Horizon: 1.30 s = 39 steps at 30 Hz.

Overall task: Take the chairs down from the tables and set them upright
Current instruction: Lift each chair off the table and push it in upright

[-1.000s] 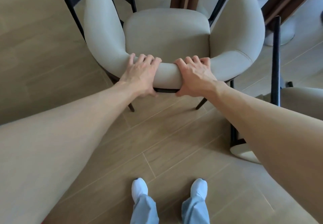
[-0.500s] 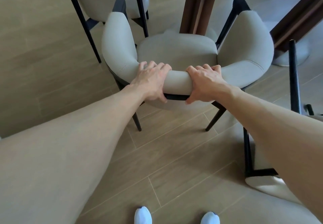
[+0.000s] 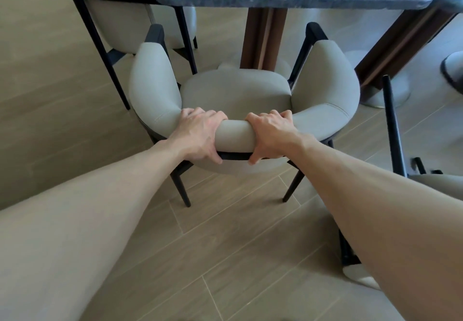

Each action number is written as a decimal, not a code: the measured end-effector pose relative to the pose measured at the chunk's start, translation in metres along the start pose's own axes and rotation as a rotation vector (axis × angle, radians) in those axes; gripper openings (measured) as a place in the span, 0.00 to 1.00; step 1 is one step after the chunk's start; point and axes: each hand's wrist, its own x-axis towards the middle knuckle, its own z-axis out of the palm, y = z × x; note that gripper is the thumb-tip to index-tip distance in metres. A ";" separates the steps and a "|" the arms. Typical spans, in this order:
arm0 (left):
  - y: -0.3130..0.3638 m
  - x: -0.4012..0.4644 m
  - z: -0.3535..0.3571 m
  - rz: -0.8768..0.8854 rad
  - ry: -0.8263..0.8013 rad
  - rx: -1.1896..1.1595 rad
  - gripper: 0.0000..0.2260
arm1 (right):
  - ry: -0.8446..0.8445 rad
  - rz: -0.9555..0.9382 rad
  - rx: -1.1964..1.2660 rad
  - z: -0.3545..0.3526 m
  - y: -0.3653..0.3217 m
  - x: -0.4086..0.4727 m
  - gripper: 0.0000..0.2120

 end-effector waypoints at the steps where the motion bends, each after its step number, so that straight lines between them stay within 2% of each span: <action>1: -0.001 -0.002 -0.001 0.003 -0.007 -0.006 0.37 | -0.019 0.009 0.011 -0.002 -0.003 -0.002 0.37; 7: -0.011 -0.024 0.009 0.053 -0.009 0.002 0.37 | -0.044 -0.004 0.060 0.008 -0.022 -0.024 0.34; 11: -0.004 -0.031 0.007 0.035 -0.052 0.017 0.41 | -0.002 -0.005 0.021 0.012 -0.025 -0.032 0.37; 14: 0.011 -0.036 -0.006 -0.017 -0.112 -0.029 0.45 | 0.014 -0.028 0.032 0.009 -0.028 -0.043 0.43; 16: 0.025 -0.042 -0.020 -0.002 -0.157 -0.133 0.45 | 0.054 -0.009 0.204 0.004 -0.027 -0.057 0.45; 19: 0.057 -0.055 -0.043 0.087 -0.131 -0.430 0.36 | 0.270 0.098 0.619 -0.006 -0.013 -0.092 0.36; 22: 0.122 -0.059 -0.056 0.202 -0.033 -0.650 0.27 | 0.606 0.288 0.944 -0.015 0.021 -0.149 0.26; 25: 0.224 -0.056 -0.061 0.251 0.039 -0.923 0.27 | 0.812 0.498 1.071 -0.016 0.078 -0.220 0.20; 29: 0.374 -0.049 -0.056 0.269 0.147 -1.163 0.24 | 1.043 0.760 1.252 -0.009 0.162 -0.315 0.16; 32: 0.483 -0.048 -0.052 0.294 0.180 -1.300 0.21 | 1.206 0.843 1.369 -0.003 0.224 -0.381 0.18; 36: 0.596 -0.046 -0.044 0.292 0.164 -1.447 0.22 | 1.328 0.899 1.417 0.006 0.302 -0.459 0.22; 39: 0.649 -0.036 -0.028 0.269 0.154 -1.444 0.26 | 1.342 0.947 1.385 0.018 0.351 -0.507 0.23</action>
